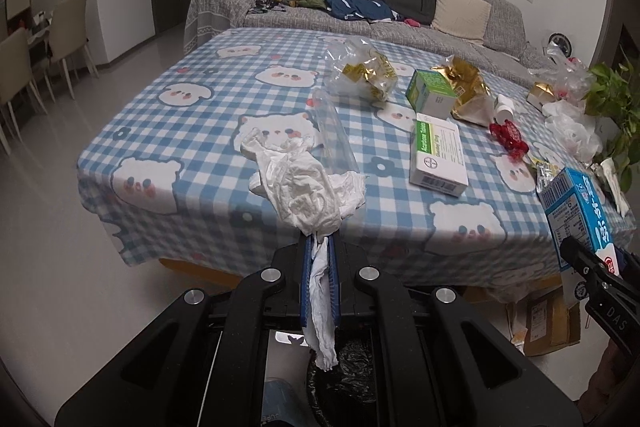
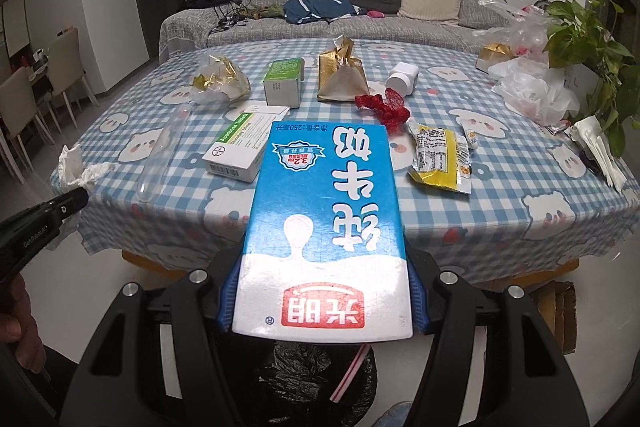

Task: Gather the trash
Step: 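Carry the tissue in the left tool and the milk carton in the right tool to the bin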

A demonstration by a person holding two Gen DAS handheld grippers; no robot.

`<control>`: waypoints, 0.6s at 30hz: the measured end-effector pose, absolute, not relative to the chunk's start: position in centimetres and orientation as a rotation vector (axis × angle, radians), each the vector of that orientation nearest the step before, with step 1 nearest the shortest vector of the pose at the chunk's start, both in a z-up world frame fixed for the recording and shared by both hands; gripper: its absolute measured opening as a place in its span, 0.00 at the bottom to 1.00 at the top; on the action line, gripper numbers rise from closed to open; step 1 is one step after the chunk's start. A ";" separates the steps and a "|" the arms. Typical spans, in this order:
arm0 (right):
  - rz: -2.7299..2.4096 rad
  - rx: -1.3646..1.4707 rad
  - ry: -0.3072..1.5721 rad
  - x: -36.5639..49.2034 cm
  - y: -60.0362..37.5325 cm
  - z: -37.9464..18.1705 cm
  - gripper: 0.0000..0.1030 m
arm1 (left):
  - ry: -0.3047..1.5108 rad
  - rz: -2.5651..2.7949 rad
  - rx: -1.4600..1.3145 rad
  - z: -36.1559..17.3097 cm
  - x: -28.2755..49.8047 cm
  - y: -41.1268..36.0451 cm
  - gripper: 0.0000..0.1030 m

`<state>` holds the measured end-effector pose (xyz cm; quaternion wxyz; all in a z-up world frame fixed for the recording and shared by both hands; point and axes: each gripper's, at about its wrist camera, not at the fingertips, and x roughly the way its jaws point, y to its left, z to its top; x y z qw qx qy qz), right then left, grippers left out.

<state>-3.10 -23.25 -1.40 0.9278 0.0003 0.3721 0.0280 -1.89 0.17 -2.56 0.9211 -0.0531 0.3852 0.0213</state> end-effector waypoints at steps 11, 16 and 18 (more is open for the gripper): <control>0.060 -0.018 0.791 -5.2 -22.5 -4.1 0.59 | 0.861 0.003 -0.108 -8.5 -5.2 -1.7 0.06; 0.058 -0.029 0.817 -5.8 -22.2 -6.2 0.59 | 0.884 -0.008 -0.107 -10.5 -6.1 -1.6 0.06; 0.059 -0.027 0.831 -6.0 -22.0 -7.1 0.59 | 0.892 -0.010 -0.115 -11.2 -6.4 -1.5 0.06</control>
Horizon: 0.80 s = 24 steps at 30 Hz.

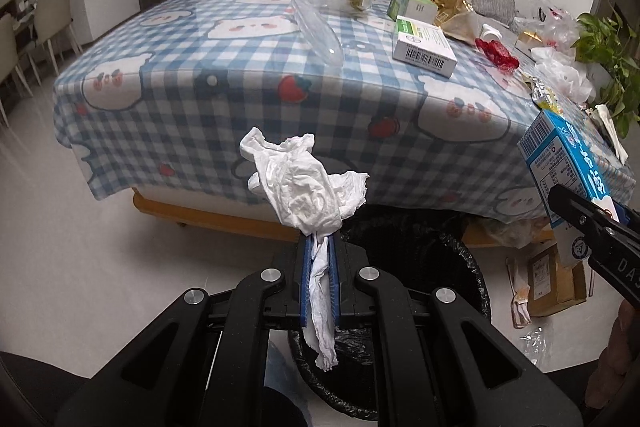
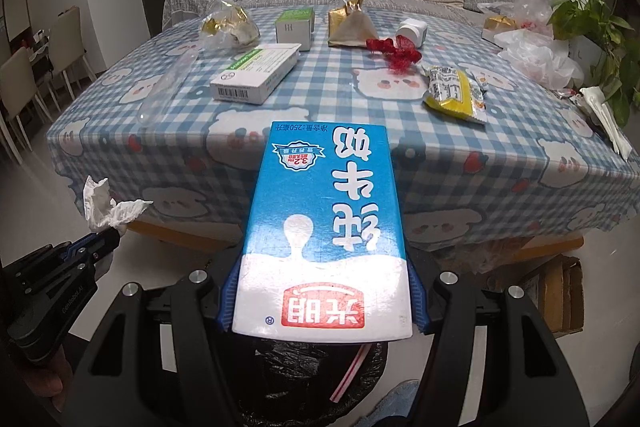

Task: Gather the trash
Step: 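Carry the tissue in the left tool and the milk carton in the right tool to the bin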

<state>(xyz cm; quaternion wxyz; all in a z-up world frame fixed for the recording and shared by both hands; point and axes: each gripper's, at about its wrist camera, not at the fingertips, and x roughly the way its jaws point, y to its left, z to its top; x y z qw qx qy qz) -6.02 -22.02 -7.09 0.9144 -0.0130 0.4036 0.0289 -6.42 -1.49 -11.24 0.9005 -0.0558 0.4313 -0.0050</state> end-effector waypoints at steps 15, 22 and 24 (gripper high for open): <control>0.081 -0.037 0.923 -6.6 -19.8 -13.5 0.59 | 0.935 -0.004 -0.112 -15.7 -7.5 -0.9 0.06; 0.092 -0.046 0.957 -6.2 -19.2 -15.4 0.59 | 0.942 0.012 -0.102 -16.7 -7.4 -0.7 0.07; 0.090 -0.044 0.952 -6.1 -19.1 -15.5 0.61 | 0.947 0.015 -0.103 -16.9 -7.4 -0.7 0.07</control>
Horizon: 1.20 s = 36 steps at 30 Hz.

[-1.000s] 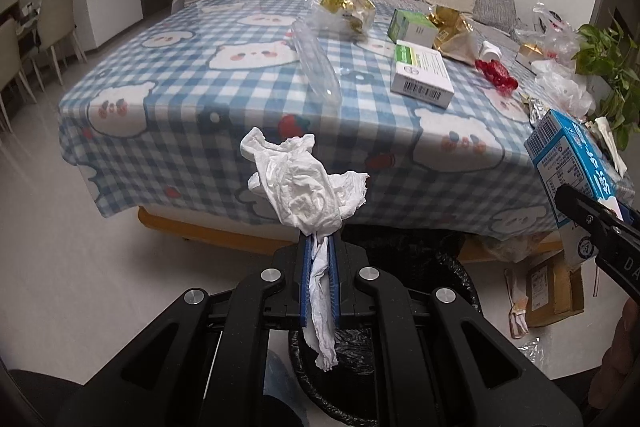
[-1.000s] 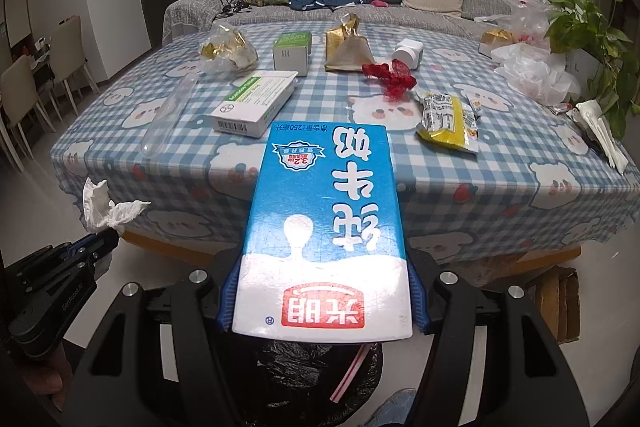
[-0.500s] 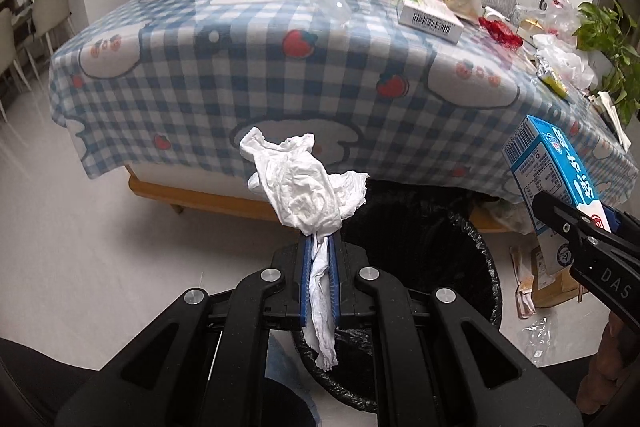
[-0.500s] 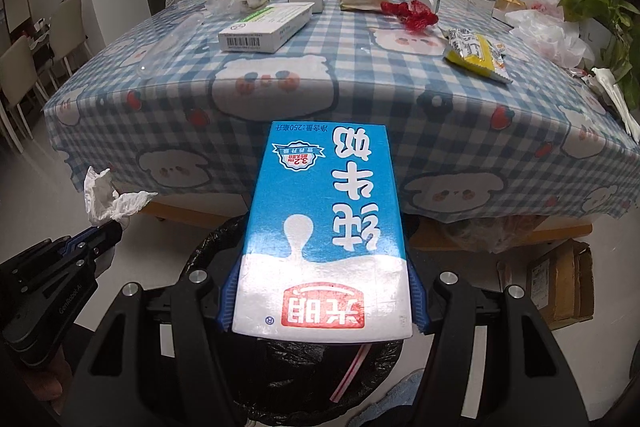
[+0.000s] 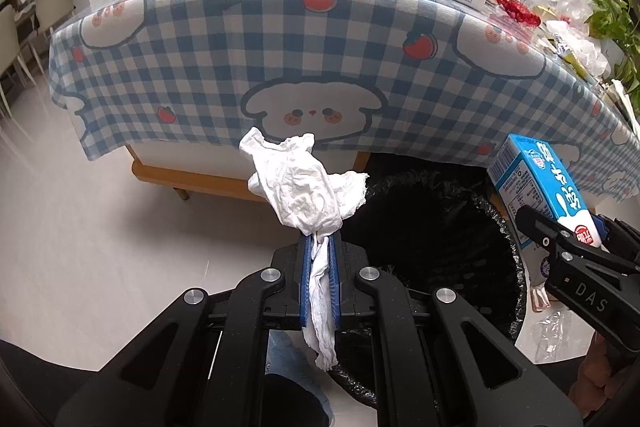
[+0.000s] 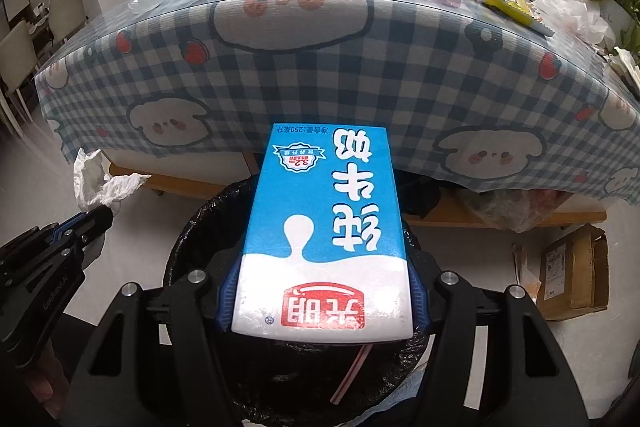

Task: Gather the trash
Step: 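Carry the tissue in the left tool and the milk carton in the right tool to the bin, then open the right tool to drop the carton while the left tool drops the tissue into the bin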

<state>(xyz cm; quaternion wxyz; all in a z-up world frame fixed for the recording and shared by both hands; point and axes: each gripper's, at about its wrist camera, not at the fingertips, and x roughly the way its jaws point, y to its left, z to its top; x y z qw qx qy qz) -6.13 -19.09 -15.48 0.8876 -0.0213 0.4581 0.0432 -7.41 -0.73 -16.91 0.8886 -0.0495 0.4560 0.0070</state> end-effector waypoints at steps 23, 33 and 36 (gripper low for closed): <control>0.005 -0.012 0.955 -6.7 -25.2 -16.1 0.93 | 0.974 -0.060 -0.066 -18.5 -5.9 -6.3 0.07; -0.046 0.027 0.968 -7.1 -28.9 -16.8 0.93 | 0.989 -0.104 -0.038 -19.5 -5.7 -9.8 0.07; -0.056 0.034 0.971 -7.3 -29.6 -17.0 0.93 | 0.989 -0.119 -0.030 -19.7 -5.9 -10.6 0.07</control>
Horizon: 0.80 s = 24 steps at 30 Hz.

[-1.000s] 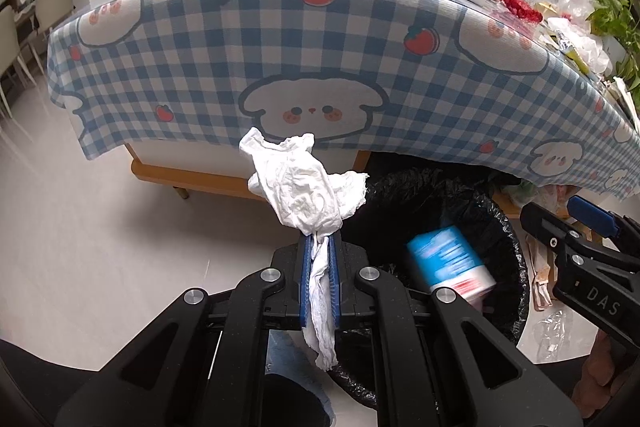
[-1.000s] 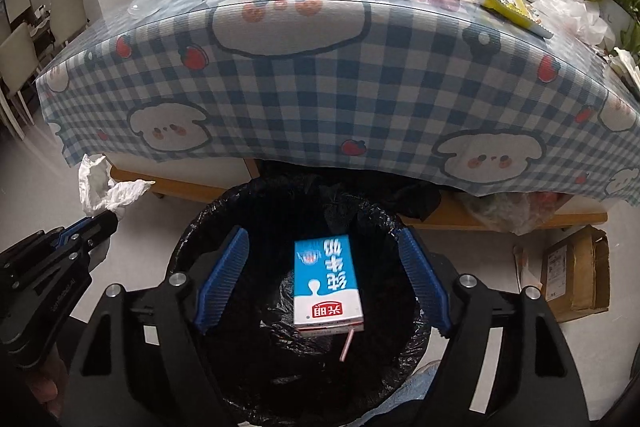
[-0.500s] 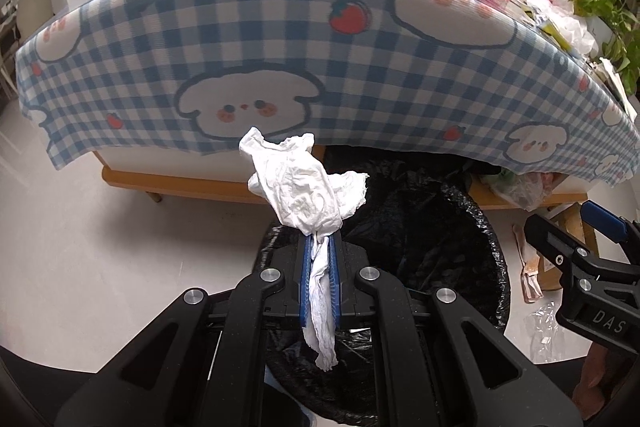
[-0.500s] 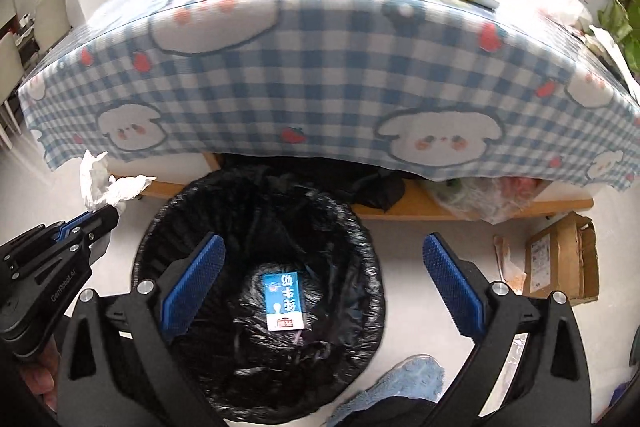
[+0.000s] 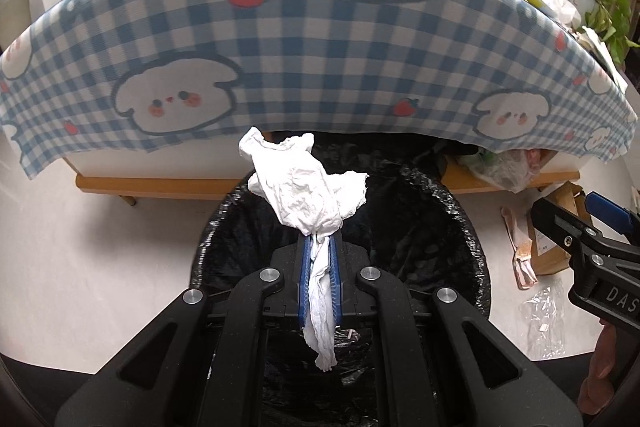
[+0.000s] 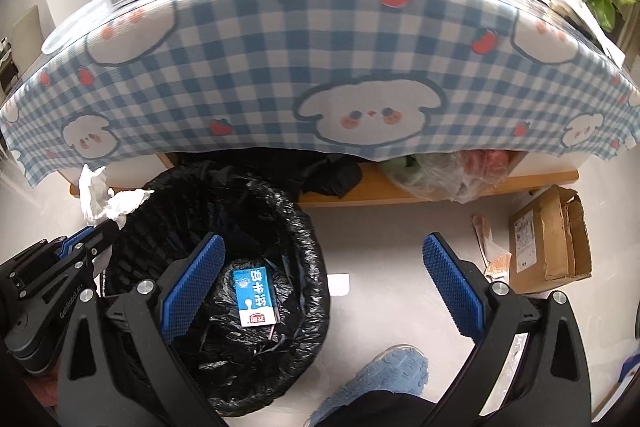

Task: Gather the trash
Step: 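Open the right tool to drop the carton while the left tool drops the tissue into the bin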

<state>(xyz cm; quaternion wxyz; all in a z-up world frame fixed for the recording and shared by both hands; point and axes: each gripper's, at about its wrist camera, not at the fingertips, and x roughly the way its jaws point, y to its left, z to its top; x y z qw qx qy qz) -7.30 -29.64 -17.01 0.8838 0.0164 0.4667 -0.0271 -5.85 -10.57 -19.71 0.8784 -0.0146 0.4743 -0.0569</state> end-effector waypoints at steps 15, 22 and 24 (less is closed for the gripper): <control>-0.072 0.050 0.966 -7.8 -30.8 -16.9 0.93 | 0.984 -0.128 -0.013 -19.6 -6.5 -11.4 0.40; -0.073 0.047 0.962 -7.7 -30.7 -16.5 0.93 | 0.972 -0.131 -0.011 -18.7 -6.8 -11.1 0.60; -0.074 0.049 0.958 -7.7 -30.7 -16.2 0.93 | 0.962 -0.132 -0.019 -18.1 -6.9 -10.9 0.67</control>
